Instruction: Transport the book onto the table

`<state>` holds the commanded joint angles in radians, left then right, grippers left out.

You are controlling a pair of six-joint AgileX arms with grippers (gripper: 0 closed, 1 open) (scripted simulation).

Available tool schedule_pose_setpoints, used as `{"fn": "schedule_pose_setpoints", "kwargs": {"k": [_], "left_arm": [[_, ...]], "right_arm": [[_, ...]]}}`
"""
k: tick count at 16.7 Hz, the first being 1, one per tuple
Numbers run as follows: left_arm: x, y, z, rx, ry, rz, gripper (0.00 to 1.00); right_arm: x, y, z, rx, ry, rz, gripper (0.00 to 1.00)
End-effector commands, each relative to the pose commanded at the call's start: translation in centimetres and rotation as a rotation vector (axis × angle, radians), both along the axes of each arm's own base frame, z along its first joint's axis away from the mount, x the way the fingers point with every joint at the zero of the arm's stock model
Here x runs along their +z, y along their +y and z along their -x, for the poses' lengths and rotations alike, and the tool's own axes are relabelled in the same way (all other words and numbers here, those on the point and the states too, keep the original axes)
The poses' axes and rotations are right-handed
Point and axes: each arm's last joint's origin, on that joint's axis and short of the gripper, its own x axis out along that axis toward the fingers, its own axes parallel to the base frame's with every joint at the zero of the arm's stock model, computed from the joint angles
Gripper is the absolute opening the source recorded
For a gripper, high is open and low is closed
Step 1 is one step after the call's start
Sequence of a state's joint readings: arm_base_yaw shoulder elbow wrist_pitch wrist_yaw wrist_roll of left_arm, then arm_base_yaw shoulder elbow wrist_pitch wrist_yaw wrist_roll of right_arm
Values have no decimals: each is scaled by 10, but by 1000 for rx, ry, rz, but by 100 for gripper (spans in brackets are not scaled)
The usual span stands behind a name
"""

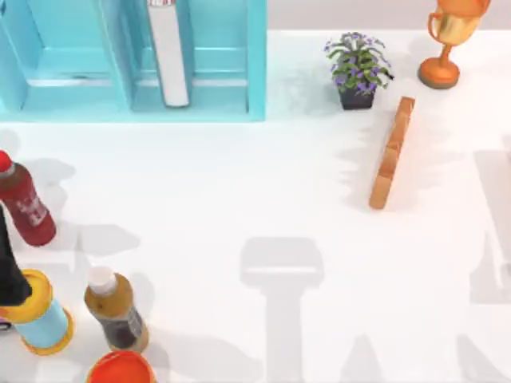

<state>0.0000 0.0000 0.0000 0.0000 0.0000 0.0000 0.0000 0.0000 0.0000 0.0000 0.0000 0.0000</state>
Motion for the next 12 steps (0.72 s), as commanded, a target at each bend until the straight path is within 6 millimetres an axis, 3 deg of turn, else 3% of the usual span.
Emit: {"fn": "schedule_pose_setpoints", "kwargs": {"k": [3, 7, 10, 12], "left_arm": [[2, 0, 0, -1, -4, 1, 100], [30, -4, -6, -9, -42, 13, 100], [60, -11, -25, -18, -59, 29, 100], [77, -19, -48, -23, -46, 39, 100]], "right_arm": [[0, 0, 0, 0, 0, 0, 100], [0, 0, 0, 0, 0, 0, 100], [0, 0, 0, 0, 0, 0, 100], [0, 0, 0, 0, 0, 0, 100]]}}
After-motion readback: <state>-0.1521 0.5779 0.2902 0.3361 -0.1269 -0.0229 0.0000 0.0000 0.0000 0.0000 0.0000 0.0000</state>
